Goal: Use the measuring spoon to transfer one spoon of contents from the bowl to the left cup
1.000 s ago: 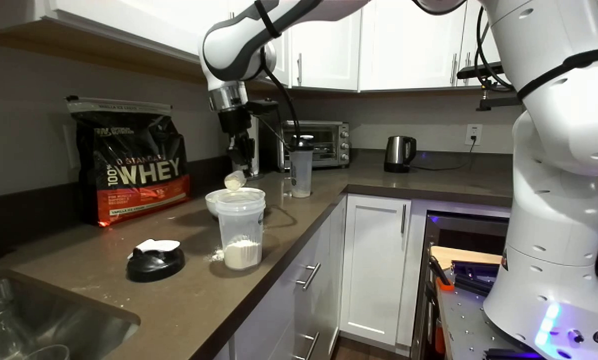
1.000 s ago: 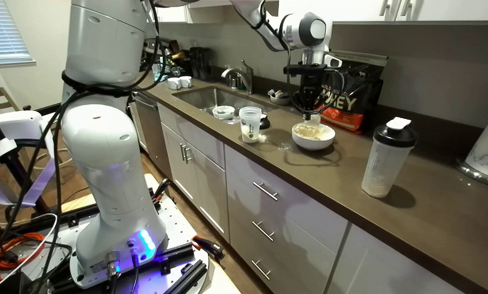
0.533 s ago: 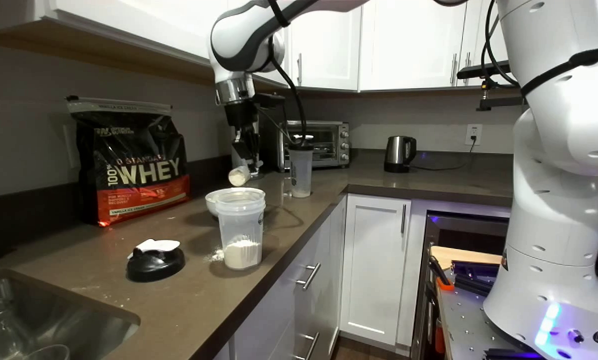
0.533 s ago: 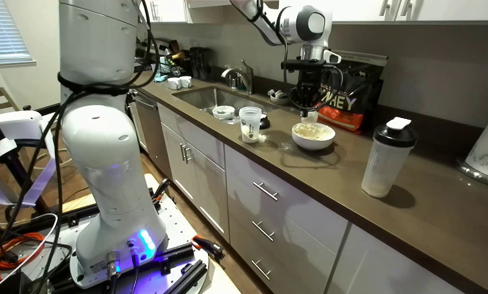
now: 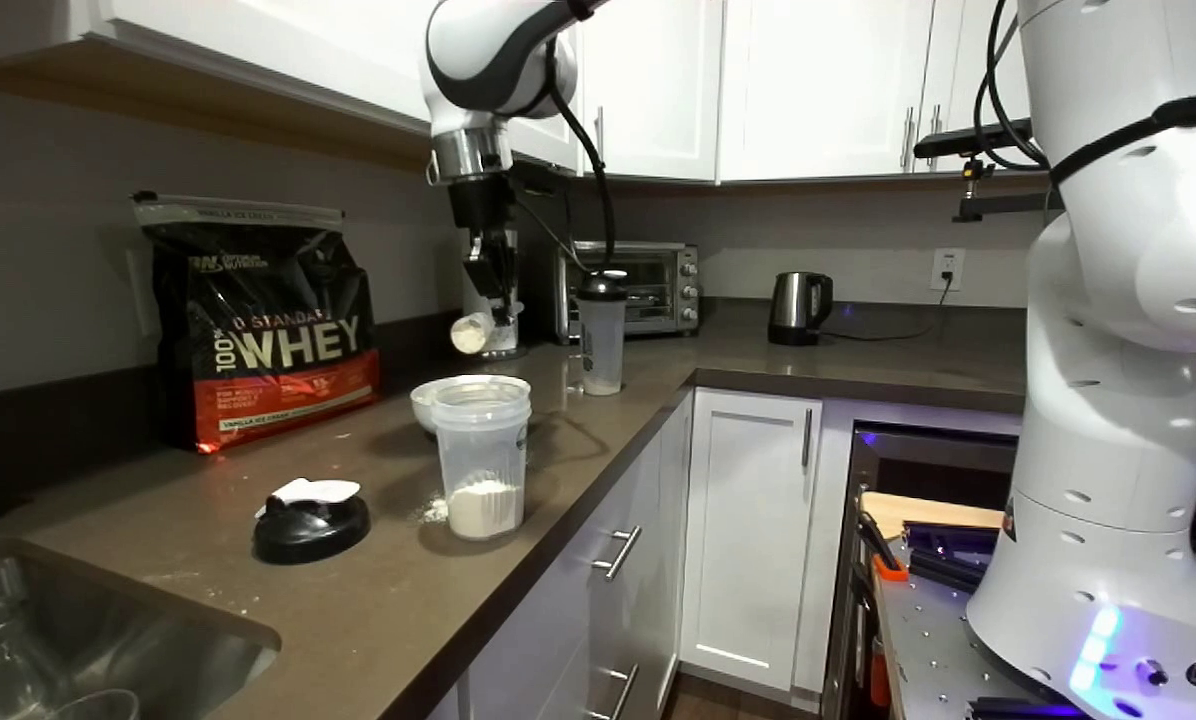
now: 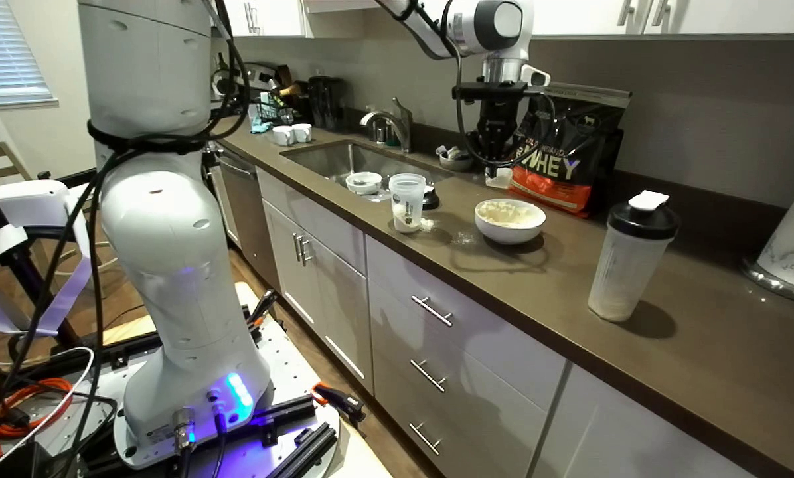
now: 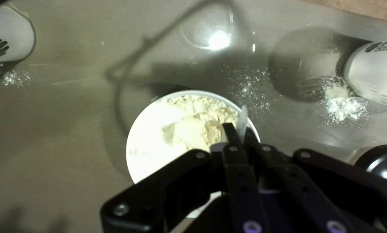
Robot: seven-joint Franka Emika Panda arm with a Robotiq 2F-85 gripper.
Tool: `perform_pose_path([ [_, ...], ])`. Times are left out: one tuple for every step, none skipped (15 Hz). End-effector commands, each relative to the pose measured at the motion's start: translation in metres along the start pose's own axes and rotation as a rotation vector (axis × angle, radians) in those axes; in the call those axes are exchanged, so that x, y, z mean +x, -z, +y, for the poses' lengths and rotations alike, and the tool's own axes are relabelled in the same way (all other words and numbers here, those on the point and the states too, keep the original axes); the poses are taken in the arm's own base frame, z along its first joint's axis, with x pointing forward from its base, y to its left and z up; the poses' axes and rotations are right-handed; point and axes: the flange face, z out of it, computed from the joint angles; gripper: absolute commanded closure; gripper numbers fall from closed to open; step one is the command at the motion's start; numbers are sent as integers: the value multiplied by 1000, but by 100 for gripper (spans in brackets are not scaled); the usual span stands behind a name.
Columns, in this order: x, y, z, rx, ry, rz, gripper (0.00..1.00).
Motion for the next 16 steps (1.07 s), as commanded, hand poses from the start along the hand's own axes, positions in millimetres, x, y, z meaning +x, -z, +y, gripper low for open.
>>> perform_pose_path([
  [-12, 18, -10, 15, 57, 27, 99],
  [-13, 22, -13, 10, 70, 35, 99],
  [-14, 25, -16, 10, 82, 40, 99],
  [-16, 28, -19, 9, 99, 45, 99],
  [-19, 31, -22, 7, 113, 48, 99],
  [-22, 32, -26, 7, 128, 50, 99],
  [-25, 34, -28, 7, 143, 52, 99],
  [-29, 35, -32, 3, 157, 55, 99],
  [-33, 37, -35, 3, 170, 55, 99],
  [-37, 37, -39, 0, 183, 56, 99],
  [-40, 38, -42, -2, 192, 56, 99],
  [-43, 37, -46, -6, 201, 54, 99],
  [-46, 38, -50, -6, 208, 53, 99],
  [-47, 38, -55, -5, 208, 52, 99],
  [-49, 37, -59, -9, 210, 51, 99],
  [-51, 36, -64, -9, 215, 49, 99],
])
